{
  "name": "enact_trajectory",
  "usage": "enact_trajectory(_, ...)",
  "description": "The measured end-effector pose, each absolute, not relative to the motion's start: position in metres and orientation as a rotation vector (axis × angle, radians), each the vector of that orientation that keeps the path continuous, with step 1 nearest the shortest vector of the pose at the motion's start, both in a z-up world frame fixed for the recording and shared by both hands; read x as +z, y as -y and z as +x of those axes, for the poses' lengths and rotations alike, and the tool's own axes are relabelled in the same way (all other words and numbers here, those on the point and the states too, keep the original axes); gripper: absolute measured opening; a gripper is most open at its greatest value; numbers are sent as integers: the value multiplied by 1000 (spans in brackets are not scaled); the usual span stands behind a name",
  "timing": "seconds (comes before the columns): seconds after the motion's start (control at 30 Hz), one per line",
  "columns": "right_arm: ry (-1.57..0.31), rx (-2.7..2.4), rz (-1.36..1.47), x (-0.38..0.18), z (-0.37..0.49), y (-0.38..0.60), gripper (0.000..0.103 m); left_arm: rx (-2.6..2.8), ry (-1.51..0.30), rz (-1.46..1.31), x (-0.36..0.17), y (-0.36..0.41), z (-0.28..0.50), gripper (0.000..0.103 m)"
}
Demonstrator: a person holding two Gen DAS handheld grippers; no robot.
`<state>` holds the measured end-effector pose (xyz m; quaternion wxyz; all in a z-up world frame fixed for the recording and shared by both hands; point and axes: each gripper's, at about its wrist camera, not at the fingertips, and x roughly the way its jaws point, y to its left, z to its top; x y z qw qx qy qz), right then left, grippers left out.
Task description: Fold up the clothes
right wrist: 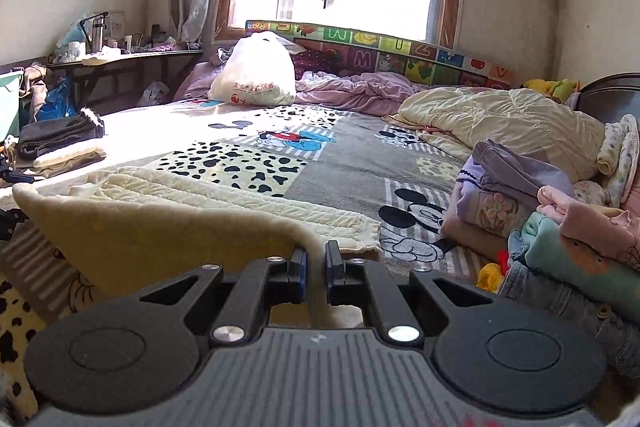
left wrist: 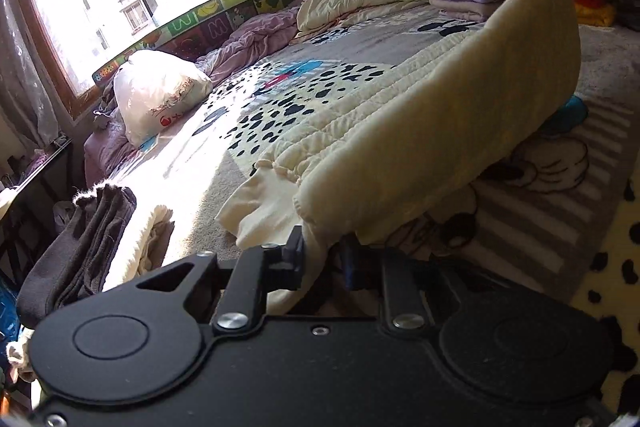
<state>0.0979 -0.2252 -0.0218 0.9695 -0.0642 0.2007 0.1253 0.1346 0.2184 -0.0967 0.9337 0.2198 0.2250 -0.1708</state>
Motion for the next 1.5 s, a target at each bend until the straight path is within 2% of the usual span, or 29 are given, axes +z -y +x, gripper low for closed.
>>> enact_trajectory(0.23, -388, 195, 15, -15, 162, 234, 10, -329, -382, 67, -66, -235, 175, 4)
enact_trajectory(0.5, -398, 158, 123, -16, 236, 235, 10, -204, -439, -56, -61, -237, 239, 4)
enact_trajectory(0.63, -483, 181, 111, -26, 278, 229, 10, -170, -483, -67, -73, -234, 260, 4)
enact_trajectory(0.67, -509, 184, 111, -30, 288, 229, 10, -133, -495, -63, -79, -231, 265, 6)
enact_trajectory(0.73, -563, 178, 113, -38, 305, 228, 10, -62, -522, -43, -89, -224, 273, 17)
enact_trajectory(0.77, -595, 170, 132, -44, 312, 229, 10, -33, -532, -32, -92, -221, 275, 29)
enact_trajectory(0.8, -622, 163, 155, -50, 319, 231, 11, -19, -527, -32, -92, -221, 273, 34)
enact_trajectory(0.83, -643, 145, 176, -56, 324, 232, 13, -6, -523, -32, -91, -222, 272, 38)
enact_trajectory(0.87, -650, 117, 202, -62, 327, 233, 27, 8, -518, -32, -91, -223, 270, 46)
enact_trajectory(0.9, -654, 91, 234, -68, 329, 236, 46, 19, -512, -38, -90, -224, 269, 46)
enact_trajectory(0.97, -640, 51, 353, -80, 325, 245, 66, 34, -497, -83, -84, -236, 265, 46)
enact_trajectory(1.2, -615, 66, 659, -124, 311, 264, 68, -9, -501, -181, -73, -259, 258, 47)
enact_trajectory(1.27, -614, 122, 791, -135, 313, 264, 66, -17, -506, -188, -75, -258, 259, 47)
enact_trajectory(1.5, -770, 198, 1000, -155, 306, 226, 63, -65, -513, -203, -78, -247, 265, 47)
